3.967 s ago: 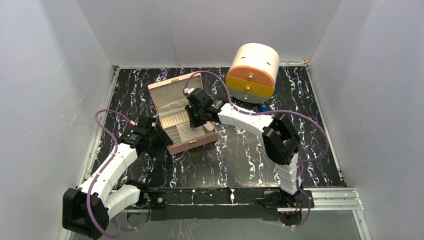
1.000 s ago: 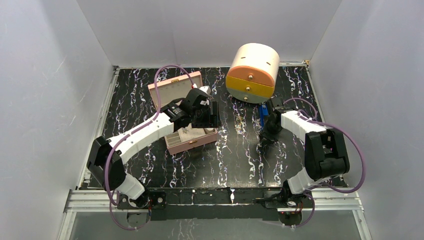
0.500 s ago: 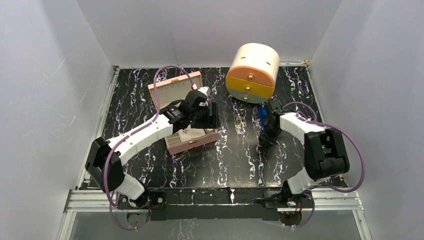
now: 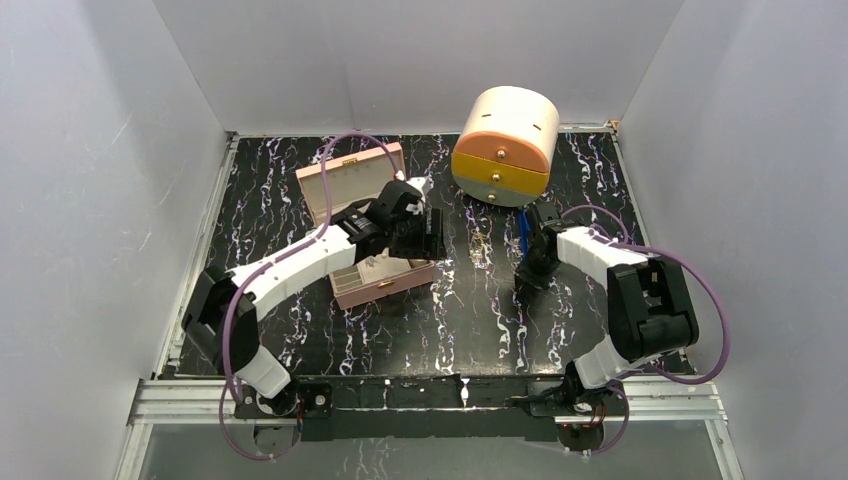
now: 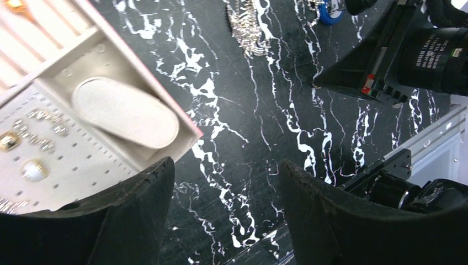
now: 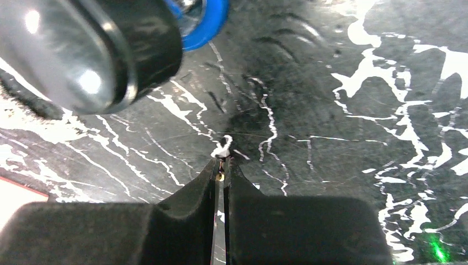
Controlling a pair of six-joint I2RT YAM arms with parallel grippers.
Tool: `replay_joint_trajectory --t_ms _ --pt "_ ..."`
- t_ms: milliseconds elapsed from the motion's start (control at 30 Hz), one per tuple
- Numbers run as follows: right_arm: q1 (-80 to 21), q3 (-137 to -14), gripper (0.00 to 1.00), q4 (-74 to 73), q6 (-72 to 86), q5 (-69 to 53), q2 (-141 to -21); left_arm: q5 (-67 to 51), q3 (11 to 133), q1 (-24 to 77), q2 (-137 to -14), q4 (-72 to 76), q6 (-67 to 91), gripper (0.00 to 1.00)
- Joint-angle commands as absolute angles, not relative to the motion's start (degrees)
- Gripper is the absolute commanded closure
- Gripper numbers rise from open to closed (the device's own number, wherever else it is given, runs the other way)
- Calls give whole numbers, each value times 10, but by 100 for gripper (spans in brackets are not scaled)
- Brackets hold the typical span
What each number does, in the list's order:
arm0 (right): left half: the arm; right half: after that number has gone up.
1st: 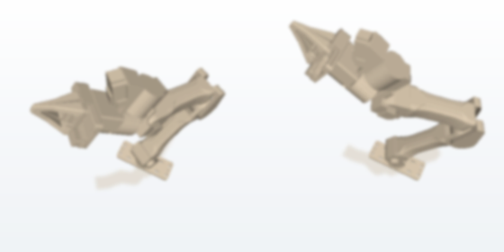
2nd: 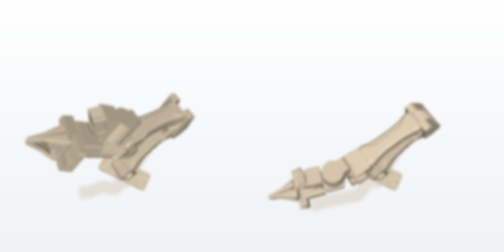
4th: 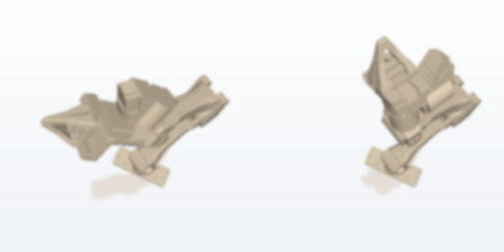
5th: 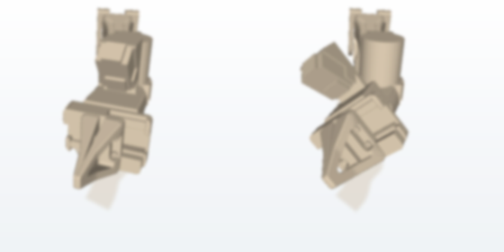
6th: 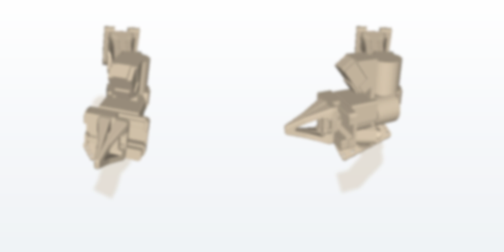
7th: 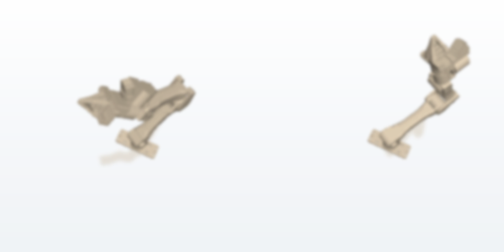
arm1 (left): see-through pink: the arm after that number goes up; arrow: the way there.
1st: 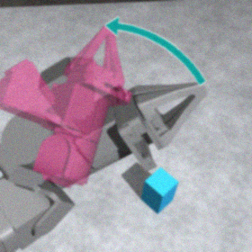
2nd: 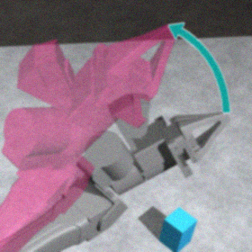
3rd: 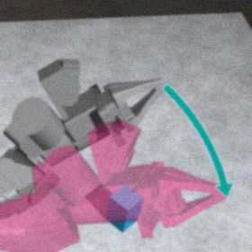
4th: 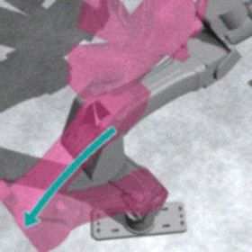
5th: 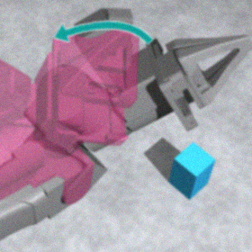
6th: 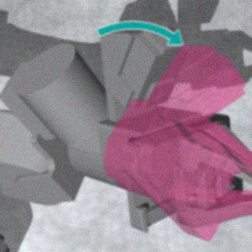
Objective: Organize the mixed jewelry
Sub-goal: Pick up the jewelry from the center of the board.
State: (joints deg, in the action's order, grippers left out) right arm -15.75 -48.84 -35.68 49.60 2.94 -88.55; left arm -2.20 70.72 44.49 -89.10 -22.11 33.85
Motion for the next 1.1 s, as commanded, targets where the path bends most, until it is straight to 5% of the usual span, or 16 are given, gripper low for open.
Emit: replay_joint_trajectory --t_ms 0,433,1067 --pt "-168 -474 88 -323 504 4 -866 -83 737 447 -918 -189 322 34" --pt "-184 -462 87 -221 491 -116 -774 -206 758 450 -1028 -66 393 54" --pt "-185 -503 87 -167 500 -226 -772 -248 720 456 -1053 50 424 58"
